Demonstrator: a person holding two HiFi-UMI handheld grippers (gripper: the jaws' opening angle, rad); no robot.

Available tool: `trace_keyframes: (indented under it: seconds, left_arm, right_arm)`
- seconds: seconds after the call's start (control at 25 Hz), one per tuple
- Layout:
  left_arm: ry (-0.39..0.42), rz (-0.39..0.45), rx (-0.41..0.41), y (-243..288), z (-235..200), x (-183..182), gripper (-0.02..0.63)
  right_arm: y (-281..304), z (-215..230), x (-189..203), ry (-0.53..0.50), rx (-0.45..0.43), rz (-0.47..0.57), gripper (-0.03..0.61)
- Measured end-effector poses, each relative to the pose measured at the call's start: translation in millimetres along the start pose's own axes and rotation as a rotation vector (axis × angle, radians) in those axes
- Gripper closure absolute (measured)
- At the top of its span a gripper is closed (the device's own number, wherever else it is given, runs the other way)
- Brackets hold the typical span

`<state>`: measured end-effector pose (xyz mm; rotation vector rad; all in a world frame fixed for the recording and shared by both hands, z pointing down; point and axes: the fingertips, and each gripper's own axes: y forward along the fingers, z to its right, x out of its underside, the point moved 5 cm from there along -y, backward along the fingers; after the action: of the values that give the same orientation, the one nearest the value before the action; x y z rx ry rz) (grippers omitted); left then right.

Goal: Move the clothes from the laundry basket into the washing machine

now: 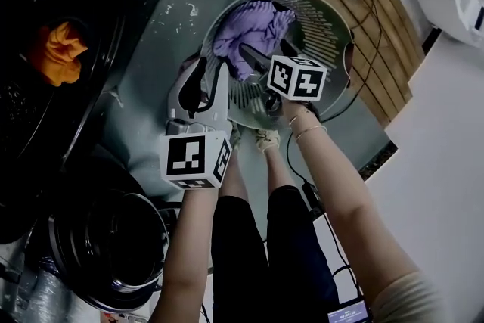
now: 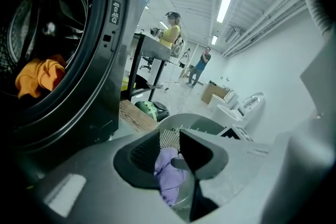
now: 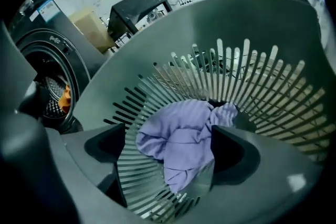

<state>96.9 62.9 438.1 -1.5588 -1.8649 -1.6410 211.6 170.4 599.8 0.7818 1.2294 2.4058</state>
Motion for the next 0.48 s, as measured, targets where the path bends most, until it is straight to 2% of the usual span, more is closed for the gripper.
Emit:
trace_keyframes:
  seconds: [0.16,0.28,0.48]
  left_arm:
    - [0.055,-0.007,-0.012,2,0,-7,0.492]
    - [0.040,0.025,-0.012,4,-7,-17,0.492]
    - [0.014,0.055,-0.029,6,-18,-21,0.492]
  right_arm:
    - [25,24,13,0.039,0.075,-0.048,0.033]
    - [48,42,26,0.087,0.106,-0.087,0.029]
    - [73,63,45,0.236,0.138,-0.140,0.046]
